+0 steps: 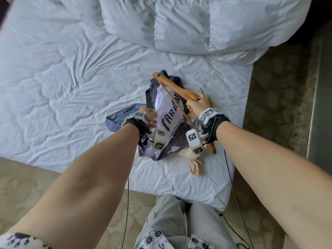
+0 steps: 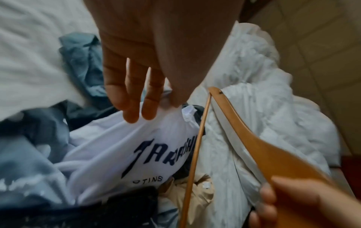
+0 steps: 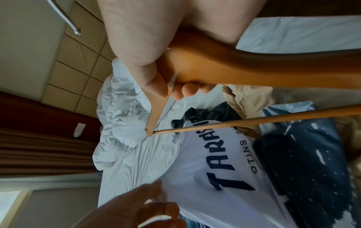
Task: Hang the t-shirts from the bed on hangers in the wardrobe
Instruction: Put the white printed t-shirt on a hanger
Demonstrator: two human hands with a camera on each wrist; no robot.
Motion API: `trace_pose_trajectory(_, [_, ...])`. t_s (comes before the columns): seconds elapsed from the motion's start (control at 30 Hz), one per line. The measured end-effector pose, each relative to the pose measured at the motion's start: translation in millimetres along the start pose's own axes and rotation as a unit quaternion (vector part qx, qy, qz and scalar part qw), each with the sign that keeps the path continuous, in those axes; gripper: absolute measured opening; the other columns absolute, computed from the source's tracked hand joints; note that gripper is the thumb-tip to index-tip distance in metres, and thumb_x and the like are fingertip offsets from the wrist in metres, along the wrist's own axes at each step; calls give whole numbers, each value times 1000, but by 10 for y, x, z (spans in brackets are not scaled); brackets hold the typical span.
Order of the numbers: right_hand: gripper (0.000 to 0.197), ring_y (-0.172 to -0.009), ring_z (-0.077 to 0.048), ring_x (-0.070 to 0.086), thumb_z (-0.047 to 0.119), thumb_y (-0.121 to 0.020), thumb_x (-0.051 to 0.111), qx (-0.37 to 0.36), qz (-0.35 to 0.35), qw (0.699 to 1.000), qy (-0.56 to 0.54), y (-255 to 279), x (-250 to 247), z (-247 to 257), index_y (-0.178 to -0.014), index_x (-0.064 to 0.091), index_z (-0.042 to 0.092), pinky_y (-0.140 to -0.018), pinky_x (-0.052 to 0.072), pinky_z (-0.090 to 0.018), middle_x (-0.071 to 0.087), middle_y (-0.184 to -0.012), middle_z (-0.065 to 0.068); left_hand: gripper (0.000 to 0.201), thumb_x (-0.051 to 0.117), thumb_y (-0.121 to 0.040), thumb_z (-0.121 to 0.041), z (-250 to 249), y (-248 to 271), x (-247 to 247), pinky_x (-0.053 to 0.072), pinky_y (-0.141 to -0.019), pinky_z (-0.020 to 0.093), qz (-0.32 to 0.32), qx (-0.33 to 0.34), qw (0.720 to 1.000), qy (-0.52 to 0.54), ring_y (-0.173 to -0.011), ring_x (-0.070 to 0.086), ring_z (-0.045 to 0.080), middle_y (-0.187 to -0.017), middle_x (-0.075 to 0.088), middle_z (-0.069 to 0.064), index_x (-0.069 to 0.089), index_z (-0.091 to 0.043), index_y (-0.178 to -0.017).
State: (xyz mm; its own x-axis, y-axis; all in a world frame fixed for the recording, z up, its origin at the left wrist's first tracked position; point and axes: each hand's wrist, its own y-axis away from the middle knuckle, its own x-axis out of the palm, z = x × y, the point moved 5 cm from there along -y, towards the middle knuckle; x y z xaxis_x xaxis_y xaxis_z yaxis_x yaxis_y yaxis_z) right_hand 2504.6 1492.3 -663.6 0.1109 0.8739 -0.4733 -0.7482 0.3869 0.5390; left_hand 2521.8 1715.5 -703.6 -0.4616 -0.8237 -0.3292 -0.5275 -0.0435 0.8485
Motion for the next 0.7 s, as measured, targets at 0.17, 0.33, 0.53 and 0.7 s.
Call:
trace_pose_trajectory(0.17, [21,-60,-23,64,23,-66,63,-27,-2,1000,1,308,-181,298,-85,70,19,-72,61,-46,71,-66,-7,20,50,-92,-19,-228,189,-148,43,-61,31,-52,53,991,-108,-70,54,24,-65,51,6,50,-11,-74])
trace_pose_trajectory(0.33, [24,-53,-13,57,13,-79,64,-72,-1,997,-10,739,-415,710,-93,69,32,-57,52,-28,65,-60,5,19,60,-72,-16,-662,1016,-455,33,-49,25,-98,151,981,-79,-51,41,18,-54,49,4,50,-14,-55])
trace_pose_trajectory(0.53, [31,-60,-21,61,19,-68,65,-117,-20,993,-4,1202,-688,1158,-98,72,20,-66,58,-40,70,-70,-7,18,69,-81,-16,-1046,1857,-659,52,-65,27,-45,236,968,79,-72,56,19,-78,55,8,52,-16,-74])
trace_pose_trajectory(0.7, [24,-58,-16,59,19,-82,69,-173,-19,985,4,1652,-992,1575,-106,68,22,-66,54,-33,66,-65,2,24,53,-95,-6,-1316,2399,-774,53,-59,24,-50,287,955,61,-68,57,15,-79,54,0,50,-21,-77])
